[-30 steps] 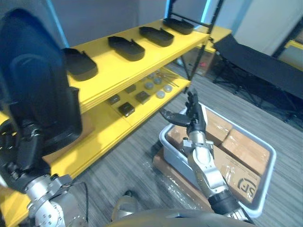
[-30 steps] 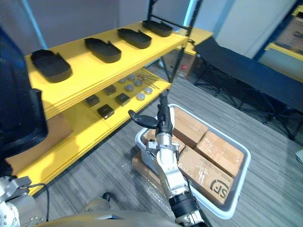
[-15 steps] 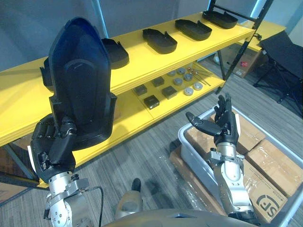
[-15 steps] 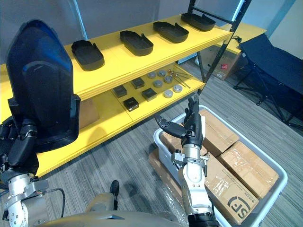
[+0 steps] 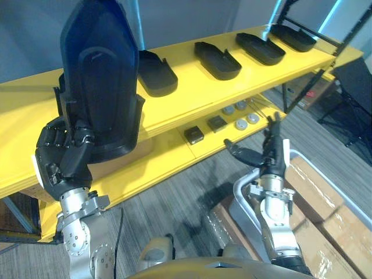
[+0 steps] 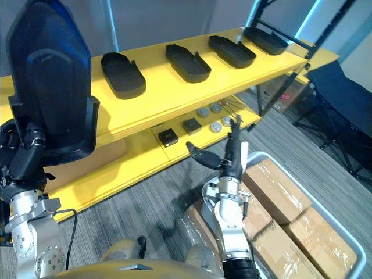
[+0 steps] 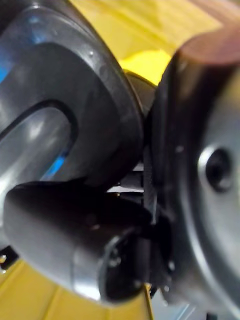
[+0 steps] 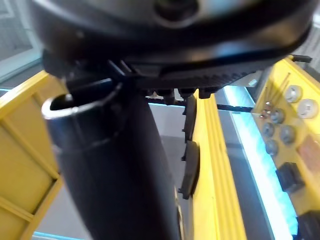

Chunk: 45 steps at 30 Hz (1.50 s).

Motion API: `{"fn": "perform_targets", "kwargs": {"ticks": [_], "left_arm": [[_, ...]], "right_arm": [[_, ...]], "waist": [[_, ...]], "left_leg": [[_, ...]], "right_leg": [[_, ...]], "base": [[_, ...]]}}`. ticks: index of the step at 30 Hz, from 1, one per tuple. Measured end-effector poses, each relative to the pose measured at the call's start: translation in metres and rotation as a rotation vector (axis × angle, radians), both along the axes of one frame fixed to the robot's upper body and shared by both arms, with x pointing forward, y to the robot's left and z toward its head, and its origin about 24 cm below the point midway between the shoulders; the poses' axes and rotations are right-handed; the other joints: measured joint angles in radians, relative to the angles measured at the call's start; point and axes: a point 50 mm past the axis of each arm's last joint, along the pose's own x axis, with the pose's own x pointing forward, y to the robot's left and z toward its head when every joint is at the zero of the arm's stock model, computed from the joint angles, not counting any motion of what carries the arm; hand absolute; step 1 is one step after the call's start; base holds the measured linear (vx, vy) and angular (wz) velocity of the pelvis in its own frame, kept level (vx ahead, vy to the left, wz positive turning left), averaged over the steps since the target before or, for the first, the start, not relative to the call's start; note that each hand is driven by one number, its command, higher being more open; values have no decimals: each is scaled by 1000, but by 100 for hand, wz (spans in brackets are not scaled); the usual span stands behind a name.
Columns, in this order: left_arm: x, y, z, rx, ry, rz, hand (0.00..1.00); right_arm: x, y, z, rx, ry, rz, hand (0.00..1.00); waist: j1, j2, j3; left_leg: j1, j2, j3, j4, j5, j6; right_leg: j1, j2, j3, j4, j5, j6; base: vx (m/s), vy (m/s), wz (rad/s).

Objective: Walk over and take three plastic housings, then place them on the shelf

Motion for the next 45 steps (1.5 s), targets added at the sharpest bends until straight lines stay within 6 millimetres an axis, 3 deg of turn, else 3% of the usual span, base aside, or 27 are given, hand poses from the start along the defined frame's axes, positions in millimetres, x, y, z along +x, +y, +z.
{"fn": "perform_targets", "kwargs": {"ticks": [1, 3, 4, 5, 6, 12, 14, 16, 18, 19, 23, 25, 29, 30, 33, 34, 35, 36, 38, 41, 42, 43, 44, 45], "left_arm": [[4, -4, 0, -12, -13, -11, 0], [8, -11, -2, -32, -7, -35, 0], [9, -16, -2, -42, -3, -50, 0], [11, -22, -8, -76, 13, -61, 0], [10, -27, -11, -100, 29, -64, 0], [7, -27, -15, -115, 47, -57, 0], [3, -27, -19, -116, 65, -58, 0], [5, -29, -19, -122, 46, -103, 0], [6, -31, -15, -111, 3, -125, 0], [7, -31, -13, -102, -17, -131, 0], [2, -25, -15, -74, -1, -121, 0], [0, -24, -16, -69, 8, -117, 0], [-3, -26, -19, -67, 21, -134, 0], [-2, -26, -19, -71, 20, -138, 0], [-1, -28, -20, -107, 8, -154, 0], [-1, -29, -19, -108, 3, -160, 0], [1, -30, -19, -105, -3, -170, 0], [4, -31, -19, -102, -5, -184, 0], [9, -34, -28, -143, 19, -203, 0], [8, -35, -45, -185, 86, -193, 0], [7, -35, -51, -199, 116, -186, 0], [6, -37, -57, -212, 142, -184, 0], [6, -39, -59, -216, 155, -186, 0], [7, -40, -60, -205, 165, -195, 0]], "right_arm": [[-3, -8, 8, -2, -45, -29, 100], [-6, -15, 20, 14, -106, -51, 100], [-7, -15, 26, 33, -136, -46, 100], [-5, -17, 32, 28, -167, -27, 100], [-2, -14, 35, 8, -172, 11, 100], [0, 0, 34, 9, -164, 117, 100], [-1, -1, 33, 9, -161, 109, 100], [-4, -14, 33, 5, -160, 46, 100], [-6, -26, 35, -4, -173, -14, 100], [-7, -29, 35, -3, -177, -36, 100], [-7, -27, 32, 16, -174, -42, 100], [-8, -23, 31, 34, -183, -40, 100], [-11, -23, 31, 35, -205, -31, 100], [-10, -23, 28, 36, -194, -32, 100], [-13, -25, 17, 33, -142, -50, 100], [-15, -27, 16, 26, -140, -57, 100], [-16, -29, 16, 22, -139, -63, 100], [-16, -31, 17, 24, -141, -73, 100], [-13, -34, 23, 72, -185, -78, 100], [-5, -32, 35, 142, -271, -58, 100], [-1, -26, 38, 180, -298, -14, 100], [1, -21, 38, 206, -301, 39, 100], [1, -19, 37, 202, -291, 62, 100], [1, -10, 24, 217, -234, 93, 100]], "waist": [[-21, -4, -3], [-51, -11, -7], [-47, -27, -16], [-42, -5, -23], [-30, 15, -35], [10, 27, -46], [6, 23, -45], [-18, 17, -44], [-30, 22, -45], [-23, 23, -45], [-15, 20, -42], [-20, 22, -39], [-35, 46, -9], [-43, 50, 3], [-47, 39, 15], [-50, 34, 18], [-54, 16, 30], [-53, 7, 39], [-70, -31, 60], [-70, -27, 59], [-69, -18, 55], [-72, 13, 50], [-73, 38, 42], [-80, 49, 28]], "left_leg": [[0, -15, -42, 1, 0, 0], [15, -50, -96, 7, -2, -2], [24, -77, -107, 13, -13, -8], [31, -73, -120, 37, -42, -20], [31, -52, -110, 45, -58, -30], [34, -16, -104, 0, -53, -35], [29, -22, -51, -6, -29, -37], [22, -39, 76, -26, 31, -34], [22, -43, 142, -75, 61, -7], [29, -47, 135, -106, 75, 12], [63, -71, 116, -175, 121, 27], [71, -70, 159, -211, 111, 36], [55, -49, 228, -191, 111, 36], [31, -39, 235, -140, 96, 23], [34, -33, 260, -127, 82, 19], [33, -29, 284, -125, 74, 7], [10, -14, 326, -64, 42, -28], [-29, 11, 336, 50, 13, 2], [-110, 119, 297, 225, -4, -3], [-123, 191, 175, 211, 26, -24], [-113, 195, 119, 202, 60, -22], [-90, 197, 98, 189, 116, -23], [-84, 197, 99, 191, 128, -29], [-66, 171, 118, 201, -42, -146]], "right_leg": [[-21, 46, 63, -49, 3, 3], [-21, 64, 109, -124, 41, -13], [-13, 46, 106, -165, 139, -25], [17, 47, 79, -177, 136, -8], [47, 63, 61, -211, 139, -12], [98, 84, -13, -276, 140, -18], [133, 65, -57, -300, 140, -18], [175, 26, -143, -308, 140, -18], [179, 14, -165, -306, 139, -19], [178, 14, -168, -305, 137, -22], [189, 4, -131, -302, 117, -40], [186, -2, -102, -304, 103, -18], [167, 7, -61, -301, 105, -12], [168, 9, -61, -295, 105, -13], [170, 0, -62, -278, 117, 3], [169, -9, -64, -278, 120, 7], [170, -29, -67, -275, 120, 6], [171, -48, -68, -262, 114, 6], [175, -123, -57, -205, 69, 34], [135, -197, 26, -117, 23, 92], [112, -232, 75, -80, 2, 129], [100, -256, 109, -65, -12, 156], [100, -261, 122, -63, -19, 171], [114, -301, 139, -82, -23, 187]], "base": [[194, -34, 89], [251, -109, 109], [307, -200, 94], [289, -189, 59], [217, -142, 40], [120, -55, 41], [50, 38, 68], [-4, 53, 134], [-46, 115, 130], [-64, 122, 95], [-87, 49, 26], [-153, 38, -9], [-117, 33, -7], [-69, 20, -9], [-24, 10, -5], [14, 48, 16], [13, 82, 12], [-5, 128, 3], [-13, 137, -2], [42, 295, -52], [97, 516, -76], [93, 564, -66], [115, 769, -37], [73, 550, 3]]}}
